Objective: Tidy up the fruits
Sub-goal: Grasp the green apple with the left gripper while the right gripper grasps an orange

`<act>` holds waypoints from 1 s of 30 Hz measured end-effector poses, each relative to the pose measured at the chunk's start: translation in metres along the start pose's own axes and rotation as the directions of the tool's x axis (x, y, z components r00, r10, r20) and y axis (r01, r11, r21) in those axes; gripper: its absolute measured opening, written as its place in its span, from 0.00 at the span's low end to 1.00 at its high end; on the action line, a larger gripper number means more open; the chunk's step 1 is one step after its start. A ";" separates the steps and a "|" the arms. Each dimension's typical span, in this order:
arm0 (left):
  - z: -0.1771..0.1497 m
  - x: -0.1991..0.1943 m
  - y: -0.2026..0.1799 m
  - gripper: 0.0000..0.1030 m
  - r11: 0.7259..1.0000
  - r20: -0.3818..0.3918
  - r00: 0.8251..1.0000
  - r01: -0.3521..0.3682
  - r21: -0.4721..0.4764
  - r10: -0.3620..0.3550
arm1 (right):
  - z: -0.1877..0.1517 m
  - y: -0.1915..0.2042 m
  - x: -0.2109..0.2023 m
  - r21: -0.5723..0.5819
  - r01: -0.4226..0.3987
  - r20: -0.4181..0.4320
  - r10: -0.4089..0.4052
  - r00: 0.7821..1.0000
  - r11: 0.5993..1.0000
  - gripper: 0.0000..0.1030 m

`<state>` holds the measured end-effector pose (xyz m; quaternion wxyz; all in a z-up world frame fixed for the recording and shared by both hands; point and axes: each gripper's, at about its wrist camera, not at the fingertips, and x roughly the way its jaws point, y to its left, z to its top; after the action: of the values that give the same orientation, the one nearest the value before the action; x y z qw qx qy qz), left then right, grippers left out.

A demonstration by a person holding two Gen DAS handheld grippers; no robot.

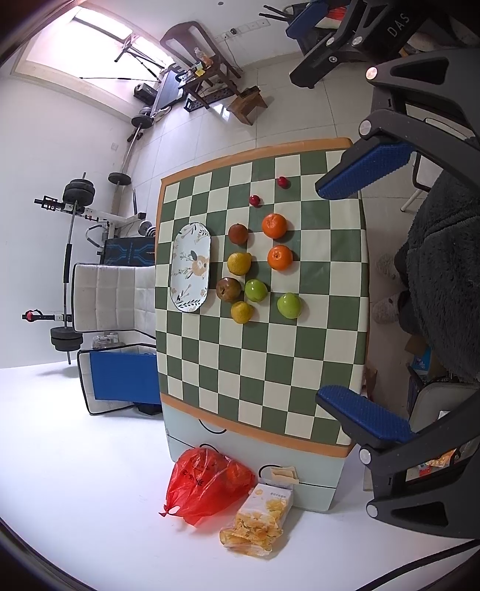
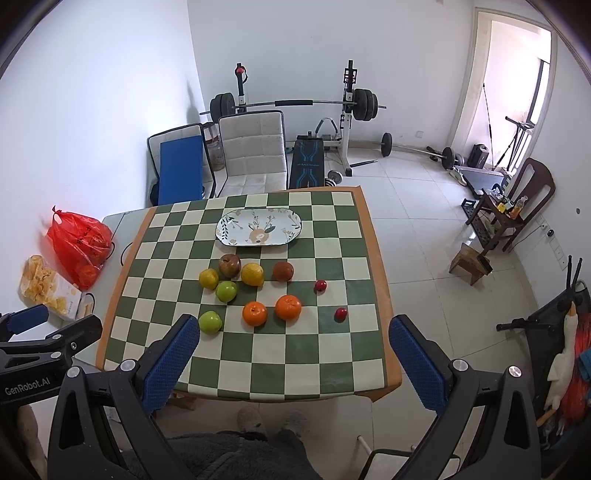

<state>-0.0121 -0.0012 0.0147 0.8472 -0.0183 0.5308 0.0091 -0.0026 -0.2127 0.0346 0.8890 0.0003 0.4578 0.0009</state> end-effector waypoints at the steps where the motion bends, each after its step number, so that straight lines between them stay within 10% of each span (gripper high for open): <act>1: 0.003 0.000 -0.006 1.00 1.000 0.003 1.000 -0.004 -0.002 0.004 | -0.002 -0.001 0.000 -0.001 0.001 0.001 -0.001 1.000 1.000 1.00; 9: 0.047 0.059 -0.010 1.00 0.980 0.085 0.977 -0.197 -0.018 0.198 | 0.009 0.000 0.016 0.027 0.003 0.020 -0.004 1.000 1.000 1.00; 17: 0.062 0.189 0.026 1.00 0.973 -0.166 0.962 -0.227 -0.041 0.217 | 0.028 -0.018 0.147 0.077 -0.048 -0.146 0.059 0.988 0.996 1.00; 24: 0.039 0.292 0.054 0.93 0.976 -0.399 0.913 -0.159 -0.150 0.088 | 0.006 -0.026 0.278 0.097 -0.100 -0.264 0.122 0.957 0.990 1.00; 30: 0.022 0.374 0.076 0.92 0.916 -0.557 0.808 -0.055 -0.397 -0.193 | -0.021 -0.038 0.362 0.144 -0.075 -0.336 0.120 0.934 0.987 0.94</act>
<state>0.1684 0.0738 -0.3137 0.6206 -0.2100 0.7514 0.0781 0.1904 -0.2504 -0.2721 0.7926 0.0800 0.6043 0.0155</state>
